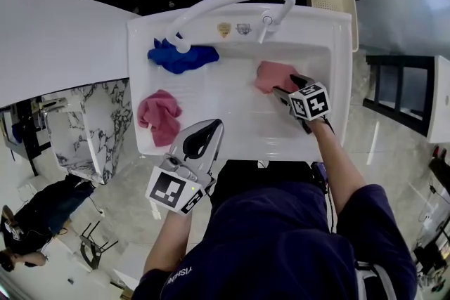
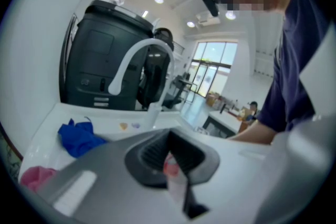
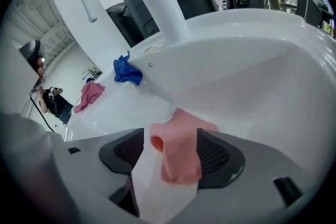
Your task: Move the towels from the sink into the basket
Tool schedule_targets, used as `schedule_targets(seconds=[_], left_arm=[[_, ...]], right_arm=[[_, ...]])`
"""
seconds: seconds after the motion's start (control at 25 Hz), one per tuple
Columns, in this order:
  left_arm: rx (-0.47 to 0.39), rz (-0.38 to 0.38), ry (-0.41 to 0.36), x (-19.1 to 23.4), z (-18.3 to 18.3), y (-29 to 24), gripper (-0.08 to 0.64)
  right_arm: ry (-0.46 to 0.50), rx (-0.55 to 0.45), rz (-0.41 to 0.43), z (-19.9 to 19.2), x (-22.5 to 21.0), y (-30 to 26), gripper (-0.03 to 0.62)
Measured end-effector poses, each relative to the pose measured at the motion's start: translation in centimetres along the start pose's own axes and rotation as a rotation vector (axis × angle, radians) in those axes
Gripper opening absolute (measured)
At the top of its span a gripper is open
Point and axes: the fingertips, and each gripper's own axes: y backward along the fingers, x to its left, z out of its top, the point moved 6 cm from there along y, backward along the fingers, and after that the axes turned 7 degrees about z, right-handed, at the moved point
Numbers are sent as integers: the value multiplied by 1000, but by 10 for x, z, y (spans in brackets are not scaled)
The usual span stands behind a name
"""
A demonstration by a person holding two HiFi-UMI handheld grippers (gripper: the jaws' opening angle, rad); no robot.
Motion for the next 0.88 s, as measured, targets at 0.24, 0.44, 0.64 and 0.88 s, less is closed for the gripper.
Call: schedule_targets(seconds=[0.24, 0.44, 0.64, 0.88], left_arm=[[9, 22, 14, 3, -4, 2, 4], [13, 38, 21, 7, -6, 3, 3], [16, 45, 23, 8, -4, 4, 3], [20, 48, 23, 10, -7, 5, 3]], right_arm=[[-38, 49, -6, -7, -10, -15, 287], [-60, 70, -9, -10, -17, -24, 287], [-66, 96, -27, -15, -22, -29, 285], [-61, 116, -38, -20, -25, -35, 274]])
